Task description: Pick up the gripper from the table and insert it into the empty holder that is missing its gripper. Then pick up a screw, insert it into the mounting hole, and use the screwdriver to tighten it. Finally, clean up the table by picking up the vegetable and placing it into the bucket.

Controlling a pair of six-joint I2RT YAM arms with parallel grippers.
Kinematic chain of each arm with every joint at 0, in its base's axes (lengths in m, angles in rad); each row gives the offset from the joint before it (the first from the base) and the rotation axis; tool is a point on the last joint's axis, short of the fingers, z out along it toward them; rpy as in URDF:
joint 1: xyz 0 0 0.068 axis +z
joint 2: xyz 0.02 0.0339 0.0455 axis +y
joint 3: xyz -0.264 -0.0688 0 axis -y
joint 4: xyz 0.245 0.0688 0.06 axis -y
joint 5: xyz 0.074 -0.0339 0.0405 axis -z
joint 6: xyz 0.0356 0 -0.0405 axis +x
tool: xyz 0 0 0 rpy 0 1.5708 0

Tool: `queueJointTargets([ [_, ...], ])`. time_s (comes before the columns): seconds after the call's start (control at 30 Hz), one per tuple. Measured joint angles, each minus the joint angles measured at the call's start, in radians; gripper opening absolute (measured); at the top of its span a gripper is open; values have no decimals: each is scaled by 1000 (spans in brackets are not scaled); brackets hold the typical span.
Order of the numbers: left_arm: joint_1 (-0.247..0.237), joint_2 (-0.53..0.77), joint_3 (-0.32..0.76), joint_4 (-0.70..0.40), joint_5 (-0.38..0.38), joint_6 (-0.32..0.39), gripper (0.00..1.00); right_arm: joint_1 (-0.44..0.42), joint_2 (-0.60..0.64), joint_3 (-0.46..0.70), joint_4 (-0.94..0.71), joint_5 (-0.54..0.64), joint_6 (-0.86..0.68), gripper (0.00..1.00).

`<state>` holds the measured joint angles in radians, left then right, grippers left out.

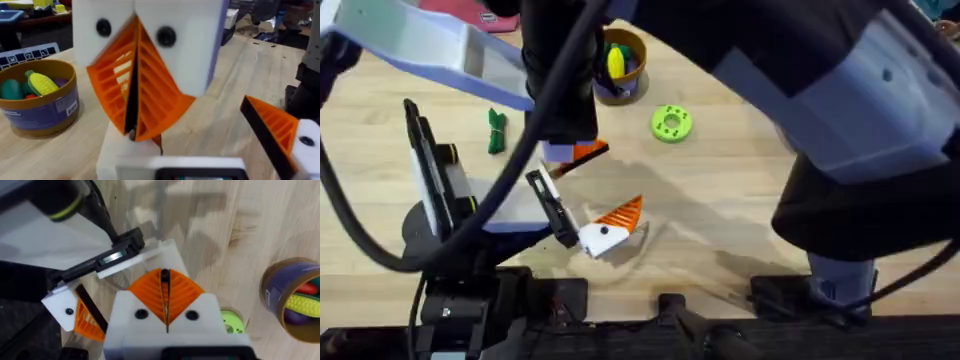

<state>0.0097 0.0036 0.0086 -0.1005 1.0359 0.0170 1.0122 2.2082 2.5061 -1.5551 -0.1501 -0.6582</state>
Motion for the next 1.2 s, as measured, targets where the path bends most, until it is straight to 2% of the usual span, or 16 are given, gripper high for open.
queueJointTargets([
  [0.07, 0, 0, 0, 0, 0, 0, 987, 0, 0, 0, 0, 0, 2, 47],
  [0.27, 0, 0, 0, 0, 0, 0, 985, 0, 0, 0, -1, 2, 4, 906],
  [0.3, 0, 0, 0, 0, 0, 0, 985, -1, 0, 0, -2, 5, 5, 970],
  [0.53, 0, 0, 0, 0, 0, 0, 986, -19, -16, -2, 13, 6, 83, 994],
  [0.83, 0, 0, 0, 0, 0, 0, 986, -110, -117, -2, 15, 6, 278, 994],
  [1.0, 0, 0, 0, 0, 0, 0, 986, -124, -139, -2, -13, 73, 387, 993],
  [1.2, 0, 0, 0, 0, 0, 0, 985, -124, -147, -19, -46, 108, 443, 994],
])
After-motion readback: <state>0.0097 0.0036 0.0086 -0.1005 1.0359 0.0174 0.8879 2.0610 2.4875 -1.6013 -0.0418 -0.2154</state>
